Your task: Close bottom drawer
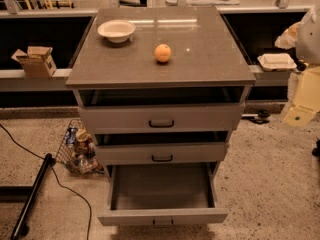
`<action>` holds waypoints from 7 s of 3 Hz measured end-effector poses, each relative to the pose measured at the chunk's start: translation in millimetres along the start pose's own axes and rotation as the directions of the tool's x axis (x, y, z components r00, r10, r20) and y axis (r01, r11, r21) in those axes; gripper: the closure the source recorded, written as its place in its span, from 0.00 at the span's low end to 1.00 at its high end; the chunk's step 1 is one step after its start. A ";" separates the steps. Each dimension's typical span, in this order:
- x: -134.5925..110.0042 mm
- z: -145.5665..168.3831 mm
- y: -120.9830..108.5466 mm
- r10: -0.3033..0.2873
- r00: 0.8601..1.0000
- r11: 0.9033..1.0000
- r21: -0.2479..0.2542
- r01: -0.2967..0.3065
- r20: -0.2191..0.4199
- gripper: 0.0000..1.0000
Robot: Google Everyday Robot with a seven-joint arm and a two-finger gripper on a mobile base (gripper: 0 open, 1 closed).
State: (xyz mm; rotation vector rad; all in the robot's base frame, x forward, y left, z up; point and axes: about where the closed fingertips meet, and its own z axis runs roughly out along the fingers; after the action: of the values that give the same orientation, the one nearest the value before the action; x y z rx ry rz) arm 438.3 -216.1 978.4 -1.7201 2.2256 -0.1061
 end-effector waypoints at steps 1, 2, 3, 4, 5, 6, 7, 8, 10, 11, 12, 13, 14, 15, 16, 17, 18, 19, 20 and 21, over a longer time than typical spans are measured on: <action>0.0 0.0 0.0 0.000 1.000 1.000 0.000 0.000 0.000 0.00; 0.2 41.6 6.5 -0.009 1.000 0.997 -0.082 0.010 0.012 0.00; -4.6 130.3 32.3 -0.032 0.999 0.973 -0.225 0.041 0.043 0.00; -12.3 200.1 66.2 -0.033 0.996 0.936 -0.345 0.061 0.087 0.00; -13.7 254.1 96.1 0.011 0.992 0.904 -0.425 0.042 0.122 0.00; -14.1 257.5 98.2 0.006 0.993 0.903 -0.427 0.045 0.118 0.00; -10.9 289.0 105.4 0.000 0.994 0.903 -0.426 0.048 0.112 0.00; -8.0 361.2 127.3 0.013 0.986 0.892 -0.447 0.064 0.166 0.00; -13.2 487.7 177.9 0.119 0.941 0.849 -0.523 0.069 0.317 0.00; -11.5 504.3 194.4 0.139 0.937 0.826 -0.559 0.068 0.319 0.00; -11.5 504.3 194.4 0.139 0.937 0.826 -0.559 0.068 0.319 0.00; -7.4 542.2 203.7 0.118 0.946 0.802 -0.590 0.088 0.302 0.00; 8.6 605.2 219.9 0.087 0.943 0.764 -0.629 0.143 0.320 0.00; 26.7 654.9 242.8 0.045 0.932 0.731 -0.649 0.214 0.358 0.18; 48.3 684.2 265.0 0.034 0.921 0.705 -0.662 0.253 0.389 0.41; 49.1 688.7 270.0 0.034 0.918 0.700 -0.665 0.261 0.396 0.65; 49.1 688.7 270.1 0.034 0.918 0.700 -0.665 0.261 0.396 0.88; 64.4 703.0 263.2 0.008 0.931 0.708 -0.660 0.252 0.364 1.00; 92.7 727.5 251.8 -0.058 0.942 0.732 -0.628 0.266 0.331 1.00; 116.3 745.3 241.9 -0.115 0.937 0.761 -0.578 0.296 0.329 1.00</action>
Offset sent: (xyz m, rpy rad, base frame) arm 0.0158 0.0173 -0.1139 0.0716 0.2229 0.0802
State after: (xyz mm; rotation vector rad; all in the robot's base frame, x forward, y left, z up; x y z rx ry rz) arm 410.7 -158.6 188.8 -2.1354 1.9624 0.8683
